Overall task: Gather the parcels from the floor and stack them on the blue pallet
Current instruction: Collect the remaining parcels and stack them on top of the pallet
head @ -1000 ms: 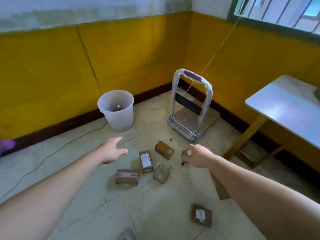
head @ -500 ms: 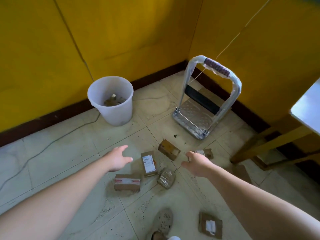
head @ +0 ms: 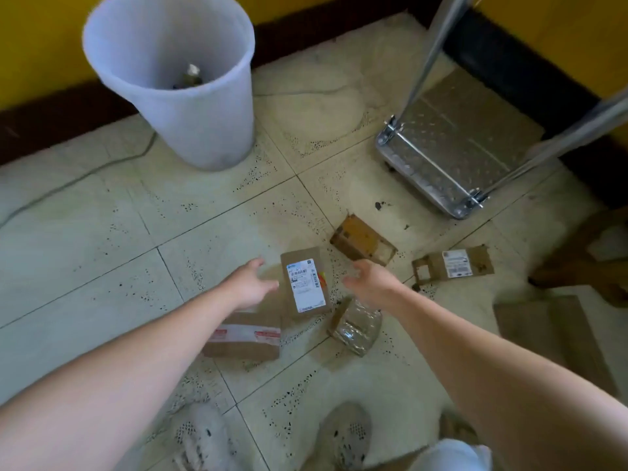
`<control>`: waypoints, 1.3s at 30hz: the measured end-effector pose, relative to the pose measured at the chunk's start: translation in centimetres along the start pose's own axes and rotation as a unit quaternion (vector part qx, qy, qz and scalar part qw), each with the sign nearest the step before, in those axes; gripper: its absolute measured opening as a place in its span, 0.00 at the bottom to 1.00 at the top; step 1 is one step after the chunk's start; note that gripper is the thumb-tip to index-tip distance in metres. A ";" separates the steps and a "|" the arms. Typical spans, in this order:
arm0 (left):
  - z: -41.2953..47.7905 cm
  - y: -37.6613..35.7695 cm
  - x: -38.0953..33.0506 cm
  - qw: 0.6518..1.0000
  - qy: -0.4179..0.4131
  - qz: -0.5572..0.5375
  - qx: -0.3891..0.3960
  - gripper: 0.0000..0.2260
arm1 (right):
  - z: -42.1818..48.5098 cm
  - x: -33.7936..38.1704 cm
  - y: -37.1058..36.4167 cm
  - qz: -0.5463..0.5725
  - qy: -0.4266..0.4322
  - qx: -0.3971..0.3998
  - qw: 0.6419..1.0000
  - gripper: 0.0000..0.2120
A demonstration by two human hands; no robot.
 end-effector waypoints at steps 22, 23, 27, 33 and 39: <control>18.5 -12.8 12.7 0.936 0.008 -0.352 0.026 0.23 | 18.5 -0.4 -18.9 0.301 0.008 -0.020 0.953 0.27; 16.5 -11.8 11.4 0.934 0.002 -0.357 0.027 0.22 | 16.4 -0.1 -17.5 0.308 0.017 -0.024 0.951 0.25; 7.2 -6.9 5.2 0.935 -0.035 -0.351 0.043 0.22 | 6.7 1.8 -10.0 0.315 0.046 -0.059 0.946 0.20; -8.4 0.9 -5.9 0.931 -0.105 -0.345 0.052 0.19 | -9.3 4.2 3.3 0.334 0.088 -0.101 0.933 0.18; -21.5 8.0 -16.8 0.922 -0.199 -0.321 0.079 0.15 | -23.7 6.2 15.2 0.384 0.111 -0.172 0.901 0.17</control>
Point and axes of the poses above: each hand's wrist, its own z-axis towards the middle knuckle, its own y-axis out of the back of the hand, x = y × z, the point moved 3 cm from there along z, towards the middle knuckle, and after that the axes turned 15 degrees about -z, right-handed, at the moved point
